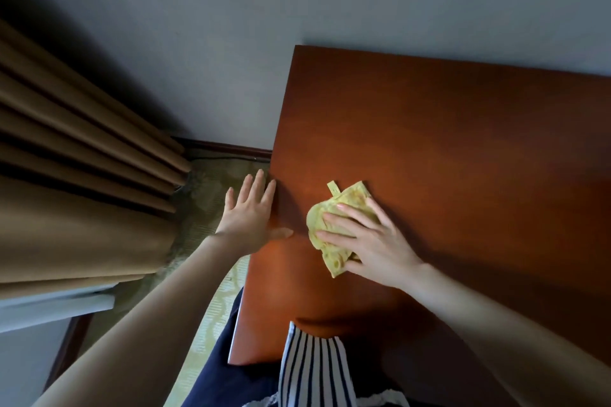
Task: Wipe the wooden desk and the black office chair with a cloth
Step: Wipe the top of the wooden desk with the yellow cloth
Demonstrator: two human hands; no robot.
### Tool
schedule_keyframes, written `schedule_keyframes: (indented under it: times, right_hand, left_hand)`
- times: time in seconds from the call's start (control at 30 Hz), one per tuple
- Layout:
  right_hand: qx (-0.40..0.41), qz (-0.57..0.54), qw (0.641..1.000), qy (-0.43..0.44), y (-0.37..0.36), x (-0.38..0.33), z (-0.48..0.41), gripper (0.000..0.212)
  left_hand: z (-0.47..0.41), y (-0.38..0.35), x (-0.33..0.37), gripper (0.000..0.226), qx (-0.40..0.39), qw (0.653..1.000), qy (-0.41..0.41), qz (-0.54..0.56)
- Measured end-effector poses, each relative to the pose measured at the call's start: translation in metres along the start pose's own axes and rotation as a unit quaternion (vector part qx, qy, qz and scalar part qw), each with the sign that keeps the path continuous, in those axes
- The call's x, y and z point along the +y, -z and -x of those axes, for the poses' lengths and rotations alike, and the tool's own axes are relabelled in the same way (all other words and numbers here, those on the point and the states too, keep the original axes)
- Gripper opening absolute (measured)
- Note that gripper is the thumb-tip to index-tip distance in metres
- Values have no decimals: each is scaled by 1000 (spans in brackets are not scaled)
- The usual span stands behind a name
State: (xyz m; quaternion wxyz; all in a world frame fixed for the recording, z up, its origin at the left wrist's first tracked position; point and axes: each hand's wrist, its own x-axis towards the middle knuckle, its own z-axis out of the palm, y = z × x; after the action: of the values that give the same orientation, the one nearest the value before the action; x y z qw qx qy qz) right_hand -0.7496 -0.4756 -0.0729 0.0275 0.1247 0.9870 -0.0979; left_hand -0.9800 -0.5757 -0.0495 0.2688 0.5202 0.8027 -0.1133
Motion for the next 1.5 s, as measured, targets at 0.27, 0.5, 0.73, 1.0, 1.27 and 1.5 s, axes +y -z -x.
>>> schedule_keyframes:
  times: [0.27, 0.5, 0.73, 1.0, 1.27, 1.5]
  right_hand:
    - [-2, 29, 997, -67, 14, 66, -2, 69]
    - [-3, 23, 989, -148, 17, 117, -54, 67]
    - [39, -31, 959, -280, 26, 151, -161, 51]
    - [40, -84, 947, -307, 28, 122, -250, 49]
    - [52, -52, 987, -142, 13, 68, -195, 50]
    - [53, -46, 984, -166, 13, 88, -86, 55]
  left_hand:
    - [-38, 15, 33, 138, -25, 988, -18, -149]
    - [-43, 8, 39, 143, -7, 988, 3, -153]
    - [-43, 4, 38, 144, 6, 990, 1, -142]
    - [-45, -1, 34, 146, 5, 992, -10, -124]
    - [-46, 4, 34, 145, -12, 991, 0, -134]
    - [-43, 13, 38, 143, -14, 984, 0, -176]
